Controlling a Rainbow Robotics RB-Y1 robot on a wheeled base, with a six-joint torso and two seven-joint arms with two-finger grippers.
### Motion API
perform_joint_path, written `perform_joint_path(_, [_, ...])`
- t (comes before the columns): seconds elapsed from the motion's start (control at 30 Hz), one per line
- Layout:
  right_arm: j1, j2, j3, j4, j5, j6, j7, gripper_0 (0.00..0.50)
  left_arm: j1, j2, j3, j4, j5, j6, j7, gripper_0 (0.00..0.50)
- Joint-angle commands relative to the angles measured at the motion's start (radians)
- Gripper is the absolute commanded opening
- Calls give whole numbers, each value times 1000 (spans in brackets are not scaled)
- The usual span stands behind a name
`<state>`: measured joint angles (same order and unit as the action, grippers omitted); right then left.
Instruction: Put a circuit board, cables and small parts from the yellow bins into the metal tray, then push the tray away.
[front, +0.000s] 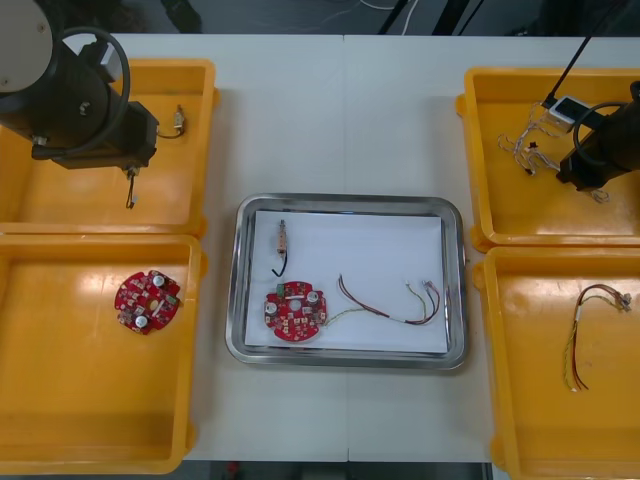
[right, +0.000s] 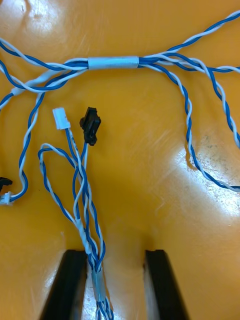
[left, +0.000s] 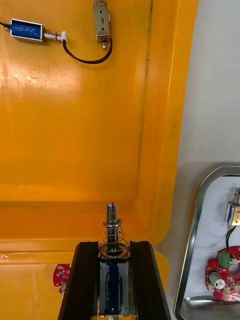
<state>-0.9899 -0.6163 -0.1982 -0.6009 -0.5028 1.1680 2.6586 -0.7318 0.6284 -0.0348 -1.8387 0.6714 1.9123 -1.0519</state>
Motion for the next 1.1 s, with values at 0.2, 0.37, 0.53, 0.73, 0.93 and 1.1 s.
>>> perform_joint_path(0.2, [17,10,6,-17,-2,-11,9,0,9,-12,30,-33,13,8,113,0])
perform_joint_path(0.37, [17,3,-3,-63,1,10,8,0,9,-12,30,-33,14,8,113,0])
perform_joint_path(0.53, [19,-3,-50,-180,63,101,0,0,9,-12,30,-33,14,8,115,0])
perform_joint_path(0.73, [45,-3,-125,-365,93,274,-14,0,9,-12,32,-33,14,8,116,0])
perform_joint_path(0.93, [102,-5,-162,-576,98,472,-28,0,9,-12,35,-33,16,8,118,0])
perform_joint_path(1.1, [157,-7,-179,-757,99,607,-45,0,9,-12,39,-33,16,8,118,0])
